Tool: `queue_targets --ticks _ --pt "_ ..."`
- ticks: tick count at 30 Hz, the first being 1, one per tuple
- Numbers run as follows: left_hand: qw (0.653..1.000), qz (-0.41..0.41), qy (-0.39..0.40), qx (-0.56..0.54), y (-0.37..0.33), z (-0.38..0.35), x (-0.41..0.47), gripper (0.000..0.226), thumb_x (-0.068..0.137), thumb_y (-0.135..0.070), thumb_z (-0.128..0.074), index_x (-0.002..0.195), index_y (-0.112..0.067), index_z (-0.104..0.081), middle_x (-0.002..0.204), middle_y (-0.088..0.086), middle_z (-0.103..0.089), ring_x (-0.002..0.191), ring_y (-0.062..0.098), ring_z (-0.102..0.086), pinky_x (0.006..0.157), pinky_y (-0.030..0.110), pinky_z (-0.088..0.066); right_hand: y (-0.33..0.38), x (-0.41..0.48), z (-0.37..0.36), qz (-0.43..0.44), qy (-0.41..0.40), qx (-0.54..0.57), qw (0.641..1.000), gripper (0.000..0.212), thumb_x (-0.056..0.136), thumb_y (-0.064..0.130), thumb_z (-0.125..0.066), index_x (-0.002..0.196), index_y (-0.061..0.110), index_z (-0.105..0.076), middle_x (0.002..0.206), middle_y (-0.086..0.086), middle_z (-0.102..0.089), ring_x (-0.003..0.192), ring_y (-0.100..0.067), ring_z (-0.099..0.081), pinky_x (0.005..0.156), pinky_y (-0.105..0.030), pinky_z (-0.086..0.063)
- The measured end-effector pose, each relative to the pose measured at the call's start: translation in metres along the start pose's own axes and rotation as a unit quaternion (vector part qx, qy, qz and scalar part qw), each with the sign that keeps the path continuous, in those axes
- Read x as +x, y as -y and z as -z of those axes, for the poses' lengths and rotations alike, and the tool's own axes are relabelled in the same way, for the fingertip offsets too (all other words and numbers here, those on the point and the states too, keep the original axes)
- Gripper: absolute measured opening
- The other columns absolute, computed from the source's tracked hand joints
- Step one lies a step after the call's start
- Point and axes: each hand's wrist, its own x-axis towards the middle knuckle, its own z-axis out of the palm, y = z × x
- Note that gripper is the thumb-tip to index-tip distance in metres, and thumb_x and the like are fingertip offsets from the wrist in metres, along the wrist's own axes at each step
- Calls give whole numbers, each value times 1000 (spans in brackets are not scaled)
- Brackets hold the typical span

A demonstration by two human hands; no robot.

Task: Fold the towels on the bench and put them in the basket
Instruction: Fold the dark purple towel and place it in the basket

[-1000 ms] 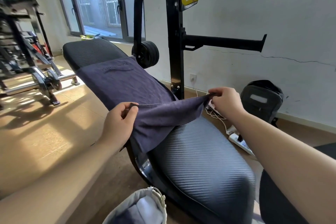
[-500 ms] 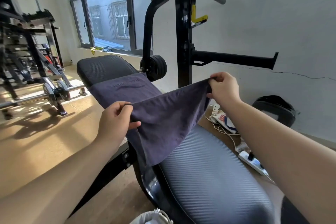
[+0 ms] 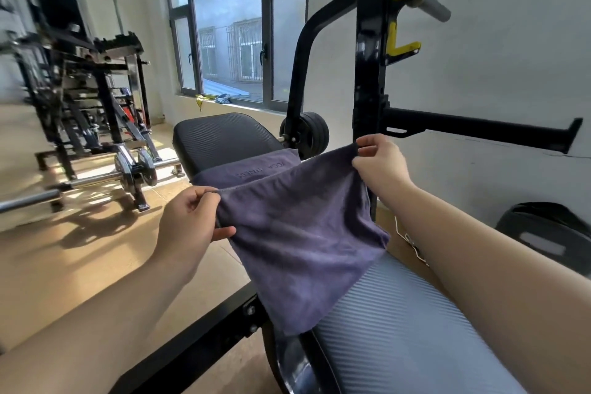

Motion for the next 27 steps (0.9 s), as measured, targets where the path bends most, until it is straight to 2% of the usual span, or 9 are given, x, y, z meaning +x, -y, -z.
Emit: queue_targets --ticks 1,3,5,7,12,15,19,23,27 --pt "1000 1 -2 5 3 2 6 13 99 -13 -54 92 -15 -65 73 1 -51 62 12 -56 62 36 -62 -1 2 -9 13 14 -21 1000 40 83 8 -61 119 26 -65 93 14 -67 87 -6 -63 70 -18 -45" --pt "1000 3 -6 13 9 6 19 12 99 -15 -55 94 -18 -66 84 4 -60 69 17 -64 62 36 -61 -6 9 -25 32 16 -51 998 41 87 12 -65 126 23 -66 99 9 -68 92 -11 -62 77 -20 -43" --pt "1000 2 -9 18 14 9 31 12 99 -17 -56 95 -20 -66 93 4 -63 73 20 -68 62 36 -60 -9 16 -40 43 -4 -75 996 29 92 19 -64 120 20 -71 102 4 -70 97 -15 -61 82 -21 -40" --pt "1000 -8 -13 26 16 11 44 10 99 -18 -57 96 -21 -66 96 4 -65 69 16 -69 62 36 -60 -14 27 -53 50 -33 -85 995 17 95 23 -62 105 19 -75 94 2 -71 93 -17 -61 79 -22 -38" --pt "998 -27 -12 57 12 10 74 11 97 -18 -59 103 -19 -68 101 7 -69 85 27 -71 57 34 -59 -14 60 -83 30 -61 -50 996 18 98 26 -59 105 18 -74 89 4 -67 85 -14 -59 77 -21 -39" --pt "994 -40 -28 99 10 11 90 13 96 -17 -57 99 -23 -68 96 5 -69 85 26 -70 56 33 -57 -6 77 -102 30 -38 -38 998 18 99 23 -58 107 16 -73 92 1 -68 81 -13 -59 78 -23 -42" --pt "989 -22 -42 140 19 20 107 16 95 -17 -57 104 -18 -70 99 4 -68 92 26 -69 64 39 -61 -8 95 -132 38 -6 -64 997 14 97 24 -61 98 21 -74 102 -5 -75 101 -24 -66 92 -35 -53" --pt "986 1 -36 160 28 23 111 15 97 -21 -59 106 -19 -70 104 1 -67 97 23 -66 73 44 -63 -18 105 -146 27 23 -70 997 13 95 24 -62 97 22 -74 101 -4 -75 100 -24 -66 84 -30 -50" --pt "992 19 -28 122 28 24 111 8 98 -19 -61 102 -20 -68 104 1 -67 95 19 -67 70 40 -61 -26 109 -154 -24 105 -54 993 11 93 28 -60 89 25 -70 88 1 -70 90 -24 -66 76 -32 -52"
